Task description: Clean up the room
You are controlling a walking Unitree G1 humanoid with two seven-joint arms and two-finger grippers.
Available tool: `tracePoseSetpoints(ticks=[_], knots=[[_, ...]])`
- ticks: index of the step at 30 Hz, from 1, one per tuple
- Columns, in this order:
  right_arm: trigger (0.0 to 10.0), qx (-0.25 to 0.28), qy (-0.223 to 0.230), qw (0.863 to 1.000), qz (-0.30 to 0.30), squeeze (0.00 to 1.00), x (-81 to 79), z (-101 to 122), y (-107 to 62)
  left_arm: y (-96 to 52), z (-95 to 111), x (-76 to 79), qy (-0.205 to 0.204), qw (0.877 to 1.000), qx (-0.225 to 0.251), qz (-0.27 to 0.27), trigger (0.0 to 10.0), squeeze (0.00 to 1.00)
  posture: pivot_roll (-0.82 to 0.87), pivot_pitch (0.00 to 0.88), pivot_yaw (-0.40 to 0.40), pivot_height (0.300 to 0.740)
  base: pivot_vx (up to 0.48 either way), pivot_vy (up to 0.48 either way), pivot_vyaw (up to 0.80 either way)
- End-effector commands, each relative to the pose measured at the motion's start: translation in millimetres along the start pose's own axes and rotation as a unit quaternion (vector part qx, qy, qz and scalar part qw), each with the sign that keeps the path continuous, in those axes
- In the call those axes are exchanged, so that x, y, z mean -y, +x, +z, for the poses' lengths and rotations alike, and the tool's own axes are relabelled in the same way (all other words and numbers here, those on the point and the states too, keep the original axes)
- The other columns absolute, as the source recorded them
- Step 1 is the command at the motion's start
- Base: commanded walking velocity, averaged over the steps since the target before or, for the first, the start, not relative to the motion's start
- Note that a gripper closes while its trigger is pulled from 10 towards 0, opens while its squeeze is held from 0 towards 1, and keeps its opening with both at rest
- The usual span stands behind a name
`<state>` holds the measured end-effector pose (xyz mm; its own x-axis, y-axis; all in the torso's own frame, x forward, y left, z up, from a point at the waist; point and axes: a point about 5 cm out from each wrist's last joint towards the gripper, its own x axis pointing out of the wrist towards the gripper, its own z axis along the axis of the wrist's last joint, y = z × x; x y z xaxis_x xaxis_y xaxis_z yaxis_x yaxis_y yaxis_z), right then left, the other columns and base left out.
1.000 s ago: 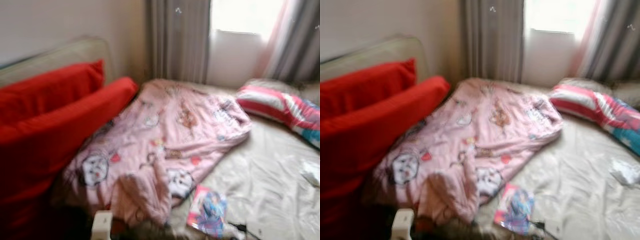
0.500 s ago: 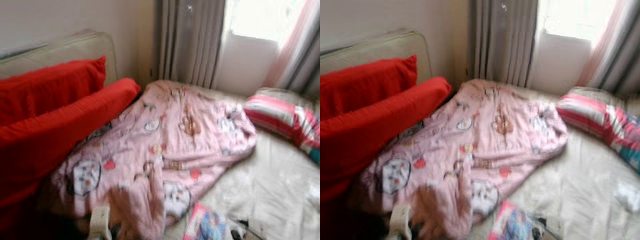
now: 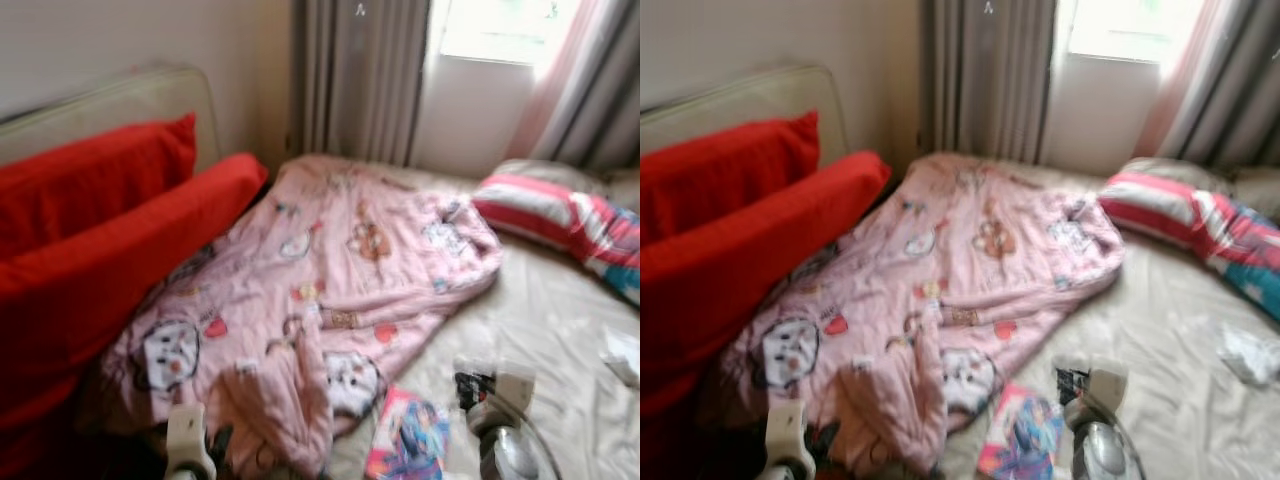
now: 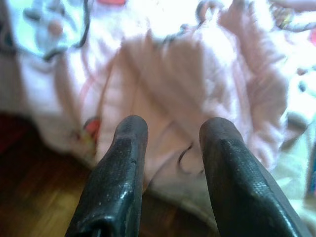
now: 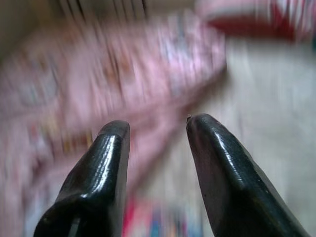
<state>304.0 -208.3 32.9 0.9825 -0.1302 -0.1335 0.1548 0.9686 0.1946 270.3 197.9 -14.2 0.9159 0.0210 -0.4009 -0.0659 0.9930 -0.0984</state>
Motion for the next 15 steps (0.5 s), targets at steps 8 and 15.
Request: tracePoseSetpoints(ticks=[8, 15], knots=[[10.0, -0.007, 0.001, 1.0, 0.003, 0.0, -4.4, -8.3, -4.8, 18.1, 59.3, 17.0, 0.021, 0.992, 0.12, -0.032, 10.0, 0.0, -0.07, 0.0, -0.004, 0.74, 0.0, 0.0, 0.0], [10.0, -0.009, 0.0, 1.0, 0.004, 0.0, -6.3, -9.4, -5.0, 17.1, 57.6, 18.1, 0.021, 0.992, 0.123, -0.033, 10.0, 0.0, -0.07, 0.0, -0.001, 0.74, 0.0, 0.0, 0.0]])
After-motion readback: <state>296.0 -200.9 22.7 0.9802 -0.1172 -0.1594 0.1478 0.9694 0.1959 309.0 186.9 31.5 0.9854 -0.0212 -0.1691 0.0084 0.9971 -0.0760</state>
